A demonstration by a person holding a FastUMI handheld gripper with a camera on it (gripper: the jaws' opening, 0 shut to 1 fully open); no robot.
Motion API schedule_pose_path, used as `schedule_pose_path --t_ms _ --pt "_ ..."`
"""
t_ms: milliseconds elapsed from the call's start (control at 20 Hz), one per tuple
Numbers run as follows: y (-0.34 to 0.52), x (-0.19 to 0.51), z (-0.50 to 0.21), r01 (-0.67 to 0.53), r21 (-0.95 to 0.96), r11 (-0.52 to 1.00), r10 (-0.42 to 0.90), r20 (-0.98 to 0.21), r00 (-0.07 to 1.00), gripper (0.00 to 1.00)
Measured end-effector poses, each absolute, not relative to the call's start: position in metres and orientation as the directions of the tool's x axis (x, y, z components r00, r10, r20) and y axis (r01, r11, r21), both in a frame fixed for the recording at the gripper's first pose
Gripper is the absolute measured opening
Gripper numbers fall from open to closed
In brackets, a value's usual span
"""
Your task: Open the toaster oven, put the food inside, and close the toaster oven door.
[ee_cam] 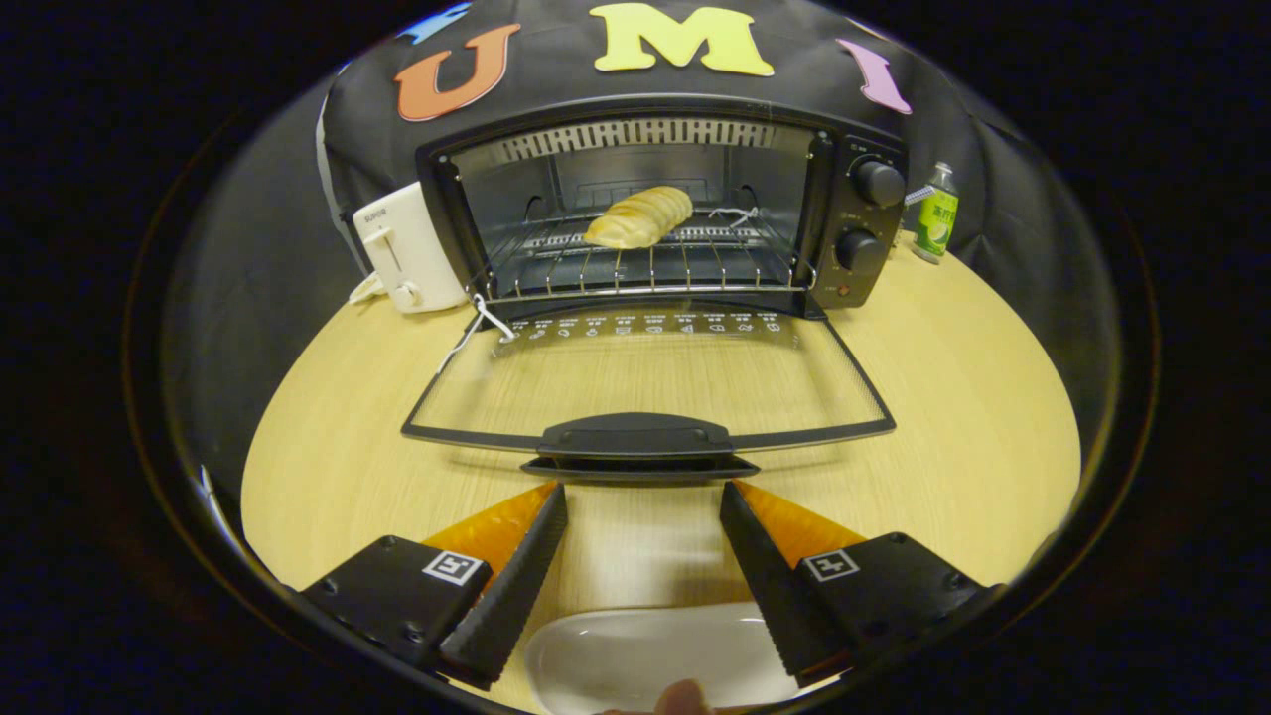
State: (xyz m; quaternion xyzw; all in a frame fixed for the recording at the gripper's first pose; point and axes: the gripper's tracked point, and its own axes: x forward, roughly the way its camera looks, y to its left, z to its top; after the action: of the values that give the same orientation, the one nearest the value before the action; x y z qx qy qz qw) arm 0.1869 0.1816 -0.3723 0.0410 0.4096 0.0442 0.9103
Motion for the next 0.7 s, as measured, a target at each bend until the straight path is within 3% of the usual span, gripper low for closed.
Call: schedule_pose_path --t_ms 700 --pt "0.184 0.203 -0.299 0.011 0.204 0.979 0.116 -0.6 0.791 1.0"
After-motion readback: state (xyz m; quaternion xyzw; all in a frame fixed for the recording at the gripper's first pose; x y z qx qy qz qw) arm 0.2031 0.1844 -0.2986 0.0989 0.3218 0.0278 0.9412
